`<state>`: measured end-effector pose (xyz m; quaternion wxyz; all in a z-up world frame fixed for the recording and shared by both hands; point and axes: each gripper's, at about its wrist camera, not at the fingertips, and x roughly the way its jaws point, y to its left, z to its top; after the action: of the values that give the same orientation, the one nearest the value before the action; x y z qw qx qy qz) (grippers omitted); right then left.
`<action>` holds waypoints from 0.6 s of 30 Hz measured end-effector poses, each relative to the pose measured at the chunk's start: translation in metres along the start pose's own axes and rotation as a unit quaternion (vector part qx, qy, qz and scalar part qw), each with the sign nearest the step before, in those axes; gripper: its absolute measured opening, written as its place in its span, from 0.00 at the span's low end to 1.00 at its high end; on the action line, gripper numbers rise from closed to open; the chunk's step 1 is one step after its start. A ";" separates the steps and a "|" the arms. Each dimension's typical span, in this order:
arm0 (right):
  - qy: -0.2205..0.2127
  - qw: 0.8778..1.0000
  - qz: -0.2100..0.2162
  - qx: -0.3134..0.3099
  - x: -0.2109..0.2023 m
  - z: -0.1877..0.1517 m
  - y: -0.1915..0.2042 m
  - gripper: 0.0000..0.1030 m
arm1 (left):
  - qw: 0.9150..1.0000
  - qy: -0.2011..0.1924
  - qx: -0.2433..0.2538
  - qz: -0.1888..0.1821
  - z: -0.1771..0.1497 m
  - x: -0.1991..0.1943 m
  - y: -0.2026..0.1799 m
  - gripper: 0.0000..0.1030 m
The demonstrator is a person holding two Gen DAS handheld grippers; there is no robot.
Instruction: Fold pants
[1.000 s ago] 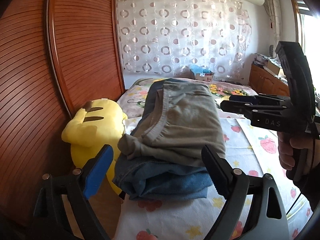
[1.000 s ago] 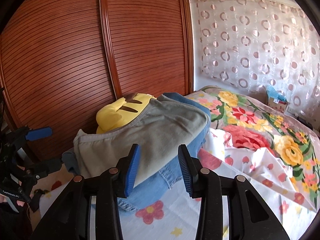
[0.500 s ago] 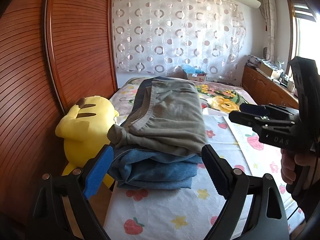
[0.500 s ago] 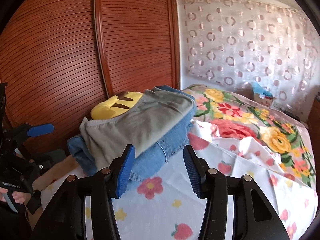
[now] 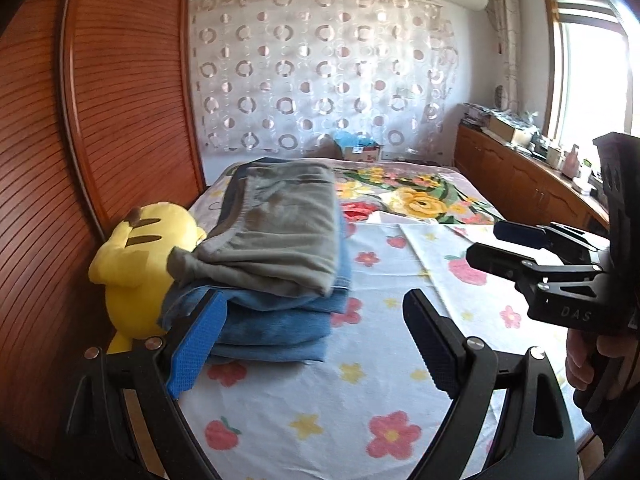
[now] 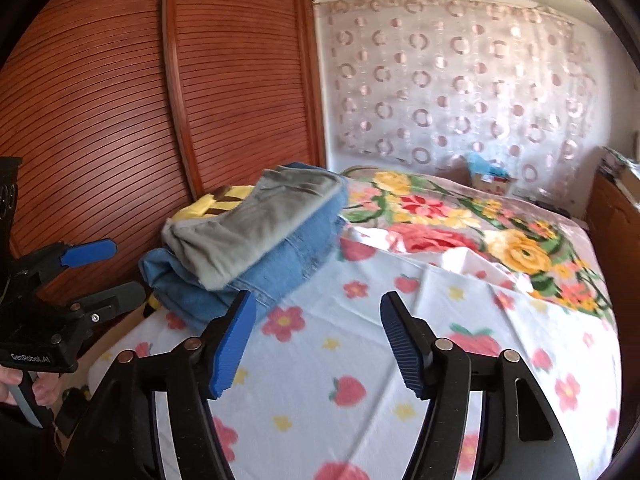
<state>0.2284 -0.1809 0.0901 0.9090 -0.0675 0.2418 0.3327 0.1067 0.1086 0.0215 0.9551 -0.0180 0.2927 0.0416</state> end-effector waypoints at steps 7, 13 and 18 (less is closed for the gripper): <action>0.005 0.998 -0.053 0.025 -0.041 -0.023 -0.002 0.66 | 0.999 -0.007 0.009 -0.030 -0.005 -0.014 -0.030 0.88; 0.002 0.994 -0.100 0.048 -0.083 -0.045 -0.002 0.66 | 0.998 -0.004 0.019 -0.053 -0.017 -0.025 -0.062 0.88; -0.002 0.990 -0.127 0.063 -0.111 -0.054 0.008 0.66 | 0.997 -0.001 0.030 -0.069 -0.023 -0.034 -0.087 0.88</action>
<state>0.1288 -0.2535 0.0970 0.9467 -0.0398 0.2501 0.1991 0.0740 0.0178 0.0220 0.9563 -0.0096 0.2904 -0.0331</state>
